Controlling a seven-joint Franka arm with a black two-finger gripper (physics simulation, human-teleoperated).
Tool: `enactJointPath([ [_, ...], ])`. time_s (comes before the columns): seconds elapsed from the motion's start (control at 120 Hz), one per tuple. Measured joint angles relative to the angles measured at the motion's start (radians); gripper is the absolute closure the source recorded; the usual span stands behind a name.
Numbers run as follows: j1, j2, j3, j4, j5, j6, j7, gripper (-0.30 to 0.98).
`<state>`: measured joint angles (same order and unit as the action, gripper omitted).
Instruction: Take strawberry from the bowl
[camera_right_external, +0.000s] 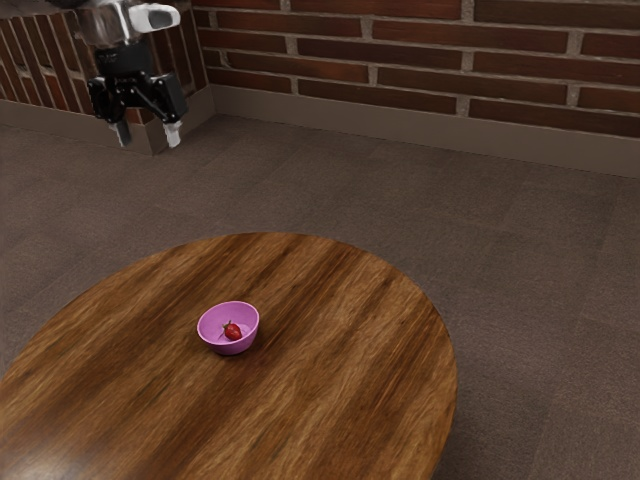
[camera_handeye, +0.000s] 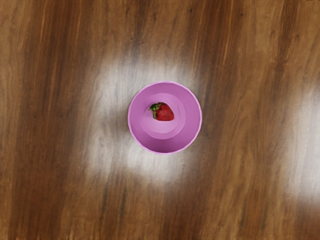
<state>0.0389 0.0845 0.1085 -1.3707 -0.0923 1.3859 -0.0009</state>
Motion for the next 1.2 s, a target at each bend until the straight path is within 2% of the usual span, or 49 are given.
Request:
enactJointPath([
  [0.092, 0.012, 0.002, -0.009, -0.008, 0.015, 0.019, 0.002, 0.00],
  [0.167, 0.012, 0.108, -0.034, 0.056, 0.025, 0.028, -0.003, 0.00],
  [0.242, -0.031, 0.208, -0.036, 0.111, 0.016, 0.038, -0.022, 0.00],
  [0.275, -0.100, 0.228, 0.024, 0.114, 0.006, 0.048, -0.035, 0.00],
  [0.342, -0.287, 0.262, 0.235, 0.077, -0.061, 0.067, -0.071, 0.00],
  [0.417, -0.521, 0.274, 0.479, -0.050, -0.150, 0.118, -0.119, 0.00],
  [0.5, -0.624, 0.309, 0.574, -0.117, -0.229, 0.180, -0.179, 0.00],
  [0.575, -0.644, 0.285, 0.591, -0.229, -0.264, 0.250, -0.228, 0.01],
  [0.825, -0.632, 0.262, 0.594, -0.361, -0.218, 0.396, -0.394, 0.02],
  [1.2, -0.594, 0.336, 0.544, -0.454, -0.258, 0.535, -0.579, 0.26],
])
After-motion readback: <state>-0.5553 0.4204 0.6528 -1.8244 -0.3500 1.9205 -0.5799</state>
